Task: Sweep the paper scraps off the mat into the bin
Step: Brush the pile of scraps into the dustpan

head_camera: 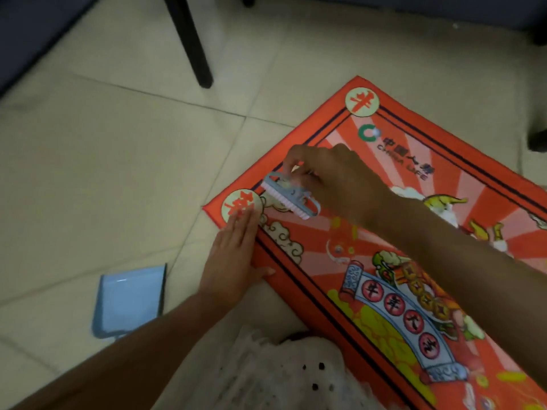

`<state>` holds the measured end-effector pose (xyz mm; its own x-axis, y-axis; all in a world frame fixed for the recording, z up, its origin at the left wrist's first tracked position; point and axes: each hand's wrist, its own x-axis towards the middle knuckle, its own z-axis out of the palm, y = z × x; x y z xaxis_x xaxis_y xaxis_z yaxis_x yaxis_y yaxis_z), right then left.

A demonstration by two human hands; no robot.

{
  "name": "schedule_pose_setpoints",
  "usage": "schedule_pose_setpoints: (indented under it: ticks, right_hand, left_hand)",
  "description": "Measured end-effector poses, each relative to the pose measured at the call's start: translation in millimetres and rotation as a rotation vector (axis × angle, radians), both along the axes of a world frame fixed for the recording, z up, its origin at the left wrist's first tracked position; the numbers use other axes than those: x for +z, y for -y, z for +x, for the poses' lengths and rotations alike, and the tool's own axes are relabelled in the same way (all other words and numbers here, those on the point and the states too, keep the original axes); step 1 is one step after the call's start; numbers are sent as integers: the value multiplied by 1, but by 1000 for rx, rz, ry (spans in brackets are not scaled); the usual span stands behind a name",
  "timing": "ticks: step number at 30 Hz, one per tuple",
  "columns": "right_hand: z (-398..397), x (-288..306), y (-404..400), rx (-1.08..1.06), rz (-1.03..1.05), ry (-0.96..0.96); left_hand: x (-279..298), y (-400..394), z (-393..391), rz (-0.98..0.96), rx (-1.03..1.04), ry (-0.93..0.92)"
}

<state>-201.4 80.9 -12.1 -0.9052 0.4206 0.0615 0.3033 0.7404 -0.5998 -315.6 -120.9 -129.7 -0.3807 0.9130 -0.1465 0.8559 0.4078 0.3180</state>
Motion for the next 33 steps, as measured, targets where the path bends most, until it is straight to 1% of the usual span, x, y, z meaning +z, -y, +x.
schedule_pose_setpoints:
  ticks: [6, 9, 11, 14, 16, 19, 22, 25, 28, 33]
  right_hand:
    - [-56, -7, 45, 160, -46, -23]
    - [-86, -6, 73, 247, -73, -20]
    - [-106, -5, 89, 294, -81, -18]
    - [-131, -6, 111, 336, -100, -43]
    - [-144, -10, 125, 365, -94, -49]
    - [-157, -16, 139, 377, -72, -42]
    - [-165, -18, 150, 393, -67, -30]
    - [-168, -21, 157, 410, -71, -39]
    - [-166, -22, 154, 388, -68, -57]
    - [-159, -23, 131, 288, -42, -65]
  left_hand:
    - [-2, 77, -30, -63, 299, -12]
    - [-2, 103, -41, -49, 409, -5]
    - [-2, 120, -45, -68, 476, -38]
    - [0, 142, -46, -154, 625, -113]
    - [-1, 157, -46, -218, 746, -79]
    - [-2, 167, -48, -255, 854, 23]
    - [-1, 169, -50, -247, 887, 88]
    - [0, 167, -52, -221, 870, 109]
    - [1, 162, -54, -175, 838, 64]
    - [8, 140, -61, -73, 740, -45]
